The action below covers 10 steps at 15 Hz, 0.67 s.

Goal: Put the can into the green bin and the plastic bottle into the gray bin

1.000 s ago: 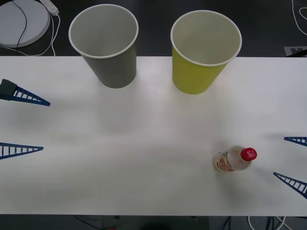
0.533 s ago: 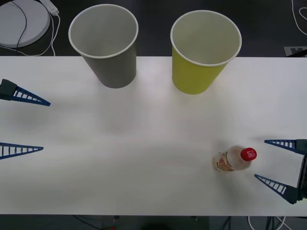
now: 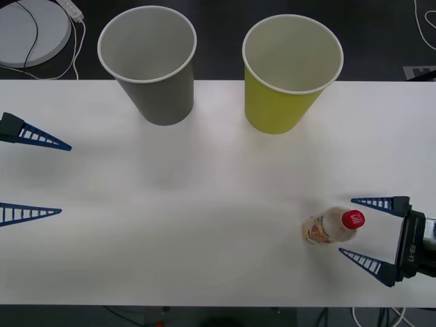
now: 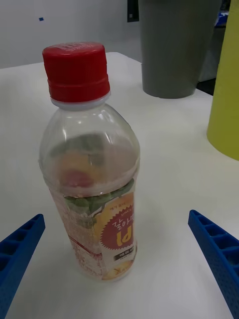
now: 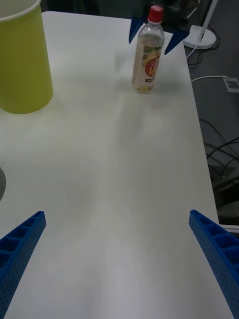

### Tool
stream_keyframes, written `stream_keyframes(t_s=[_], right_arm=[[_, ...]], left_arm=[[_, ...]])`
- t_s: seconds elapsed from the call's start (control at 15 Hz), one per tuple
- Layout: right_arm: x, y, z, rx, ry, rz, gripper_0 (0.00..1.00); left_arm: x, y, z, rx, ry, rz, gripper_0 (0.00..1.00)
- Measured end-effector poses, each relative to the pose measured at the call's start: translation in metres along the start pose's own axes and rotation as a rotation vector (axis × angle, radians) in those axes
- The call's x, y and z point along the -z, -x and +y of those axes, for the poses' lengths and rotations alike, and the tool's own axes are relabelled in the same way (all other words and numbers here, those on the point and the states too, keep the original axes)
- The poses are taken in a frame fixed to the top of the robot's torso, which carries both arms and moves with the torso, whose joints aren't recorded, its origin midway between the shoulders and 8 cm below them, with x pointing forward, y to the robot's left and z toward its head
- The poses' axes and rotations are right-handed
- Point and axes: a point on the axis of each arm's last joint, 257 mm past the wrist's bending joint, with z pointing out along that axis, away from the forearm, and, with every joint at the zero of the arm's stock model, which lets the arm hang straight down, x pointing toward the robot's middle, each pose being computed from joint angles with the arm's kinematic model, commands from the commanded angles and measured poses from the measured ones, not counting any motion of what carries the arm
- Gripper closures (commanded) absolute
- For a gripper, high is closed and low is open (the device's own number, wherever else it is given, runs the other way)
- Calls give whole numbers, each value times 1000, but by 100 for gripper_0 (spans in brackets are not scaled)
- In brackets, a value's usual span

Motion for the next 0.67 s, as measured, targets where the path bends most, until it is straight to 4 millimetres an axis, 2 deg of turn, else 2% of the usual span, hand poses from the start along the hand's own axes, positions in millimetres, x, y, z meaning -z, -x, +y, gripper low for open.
stream_keyframes(t_s=[0.67], right_arm=[[-30, 5, 6, 38, 39, -28, 0]], left_arm=[[0, 0, 0, 0, 0, 0, 0]])
